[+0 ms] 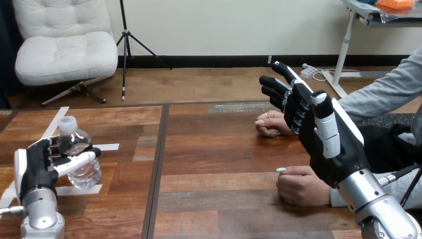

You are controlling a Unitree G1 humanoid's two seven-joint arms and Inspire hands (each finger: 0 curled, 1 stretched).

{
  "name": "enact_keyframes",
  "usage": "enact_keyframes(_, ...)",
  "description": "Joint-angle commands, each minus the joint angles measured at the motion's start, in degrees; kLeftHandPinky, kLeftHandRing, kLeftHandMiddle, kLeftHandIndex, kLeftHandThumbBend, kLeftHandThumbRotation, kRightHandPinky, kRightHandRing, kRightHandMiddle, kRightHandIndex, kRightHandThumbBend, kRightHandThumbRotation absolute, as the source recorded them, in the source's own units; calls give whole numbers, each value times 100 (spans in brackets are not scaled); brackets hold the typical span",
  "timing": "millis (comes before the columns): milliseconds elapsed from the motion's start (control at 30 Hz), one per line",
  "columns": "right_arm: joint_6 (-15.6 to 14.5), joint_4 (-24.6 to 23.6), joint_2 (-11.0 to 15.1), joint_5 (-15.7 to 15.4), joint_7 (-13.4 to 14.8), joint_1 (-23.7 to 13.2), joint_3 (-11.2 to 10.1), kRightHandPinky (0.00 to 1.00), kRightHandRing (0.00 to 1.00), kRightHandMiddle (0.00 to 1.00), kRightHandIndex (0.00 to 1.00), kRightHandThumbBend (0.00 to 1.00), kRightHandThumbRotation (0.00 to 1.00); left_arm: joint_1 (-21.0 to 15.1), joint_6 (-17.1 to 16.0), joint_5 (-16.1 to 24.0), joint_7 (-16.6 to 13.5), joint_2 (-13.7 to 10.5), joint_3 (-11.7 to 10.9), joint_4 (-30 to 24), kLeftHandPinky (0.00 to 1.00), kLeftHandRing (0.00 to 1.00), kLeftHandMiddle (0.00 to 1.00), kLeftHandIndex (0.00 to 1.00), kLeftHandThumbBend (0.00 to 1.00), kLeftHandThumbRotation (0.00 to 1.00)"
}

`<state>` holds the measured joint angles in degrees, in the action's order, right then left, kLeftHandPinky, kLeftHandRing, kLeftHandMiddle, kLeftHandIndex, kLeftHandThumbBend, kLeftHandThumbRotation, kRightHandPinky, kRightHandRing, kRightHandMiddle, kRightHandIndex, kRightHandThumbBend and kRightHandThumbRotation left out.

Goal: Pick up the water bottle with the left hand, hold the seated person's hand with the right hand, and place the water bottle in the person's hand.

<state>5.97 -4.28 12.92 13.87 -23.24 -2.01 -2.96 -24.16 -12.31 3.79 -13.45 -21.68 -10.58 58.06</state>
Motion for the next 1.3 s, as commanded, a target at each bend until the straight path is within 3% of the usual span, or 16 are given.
enact_keyframes(0, 52, -276, -31, 89, 54, -176, -86, 100, 95, 92, 98, 100, 100, -392, -329, -95, 60, -6, -46, -147, 45, 51, 56, 55, 81, 0)
enact_keyframes(433, 31, -295, -34, 111, 52, -165, -89, 100, 95, 92, 98, 100, 100, -307, -1028, -162, 321, -47, -34, 47, 39, 44, 48, 48, 77, 0)
enact_keyframes(833, 80, -237, -36, 116, 29, -183, -96, 100, 95, 92, 98, 100, 100, -259, -1089, -94, 228, -16, 9, -26, 33, 38, 42, 44, 72, 0)
enact_keyframes(1267, 62, -261, -37, 99, 52, -184, -91, 100, 95, 92, 98, 100, 100, -265, -1043, -75, 223, -48, 21, -31, 35, 39, 44, 45, 71, 0)
